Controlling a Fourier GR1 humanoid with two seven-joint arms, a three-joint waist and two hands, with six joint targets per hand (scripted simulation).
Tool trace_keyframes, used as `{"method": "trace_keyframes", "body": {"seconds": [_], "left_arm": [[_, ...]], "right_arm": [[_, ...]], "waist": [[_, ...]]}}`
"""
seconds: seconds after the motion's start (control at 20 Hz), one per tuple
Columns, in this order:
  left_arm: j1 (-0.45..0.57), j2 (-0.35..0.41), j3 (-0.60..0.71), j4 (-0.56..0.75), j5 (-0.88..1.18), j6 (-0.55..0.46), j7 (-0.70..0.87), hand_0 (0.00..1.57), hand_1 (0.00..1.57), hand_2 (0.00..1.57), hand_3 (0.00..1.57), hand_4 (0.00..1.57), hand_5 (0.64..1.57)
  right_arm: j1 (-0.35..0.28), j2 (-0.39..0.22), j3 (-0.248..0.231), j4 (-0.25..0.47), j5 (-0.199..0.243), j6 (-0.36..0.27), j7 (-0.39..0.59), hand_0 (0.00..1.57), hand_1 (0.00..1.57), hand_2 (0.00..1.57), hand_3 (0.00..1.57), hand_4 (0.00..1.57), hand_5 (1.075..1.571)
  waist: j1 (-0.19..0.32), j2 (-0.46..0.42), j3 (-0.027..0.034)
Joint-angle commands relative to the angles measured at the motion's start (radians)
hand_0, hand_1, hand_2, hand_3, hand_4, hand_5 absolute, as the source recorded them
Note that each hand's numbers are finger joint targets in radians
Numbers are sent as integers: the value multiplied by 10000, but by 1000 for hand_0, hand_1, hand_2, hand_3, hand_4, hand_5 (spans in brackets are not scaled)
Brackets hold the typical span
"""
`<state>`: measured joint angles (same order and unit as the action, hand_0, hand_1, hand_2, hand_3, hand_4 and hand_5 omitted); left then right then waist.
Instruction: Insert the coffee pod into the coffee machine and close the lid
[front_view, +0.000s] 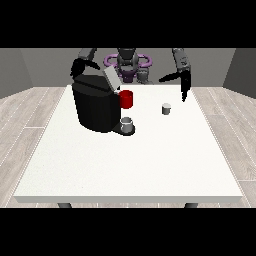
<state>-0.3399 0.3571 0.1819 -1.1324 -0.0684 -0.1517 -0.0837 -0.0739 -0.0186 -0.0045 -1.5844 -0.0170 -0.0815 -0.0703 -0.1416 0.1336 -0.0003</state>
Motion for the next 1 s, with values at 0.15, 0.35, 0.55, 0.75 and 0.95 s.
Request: {"method": "trace_keyframes", "body": {"seconds": [0.15, 0.35, 0.55, 0.75, 0.95], "left_arm": [[-870, 21, -132, 1567, -720, 358, -409, 0, 0, 0, 0, 0, 1571], [-1496, 220, -386, 2139, -1103, 97, -34, 0, 0, 0, 0, 0, 1571], [-1721, 335, -488, 3091, -1638, 198, -439, 0, 0, 198, 0, 0, 1571], [-1581, 441, -604, 3396, -2097, 438, -820, 223, 223, 529, 222, 0, 1571], [-1984, 36, -808, 3975, -2577, 1008, -451, 807, 807, 847, 501, 0, 1571]], "right_arm": [[-1280, -127, -437, 472, 20, -442, 807, 0, 0, 0, 0, 372, 1571], [-1628, -217, -659, 1107, 86, -566, 736, 0, 0, 0, 0, 407, 1571], [-1008, 174, 300, 878, 760, -981, 613, 0, 0, 0, 0, 424, 1571], [-938, -382, -435, 1428, 261, -250, 21, 0, 0, 0, 0, 356, 1571], [-1578, 170, 42, 1447, 760, -1395, 753, 0, 0, 0, 0, 386, 1571]], "waist": [[192, 754, 0], [239, 739, 2], [-8, 502, -1], [12, 573, 1], [159, 562, -1]]}}
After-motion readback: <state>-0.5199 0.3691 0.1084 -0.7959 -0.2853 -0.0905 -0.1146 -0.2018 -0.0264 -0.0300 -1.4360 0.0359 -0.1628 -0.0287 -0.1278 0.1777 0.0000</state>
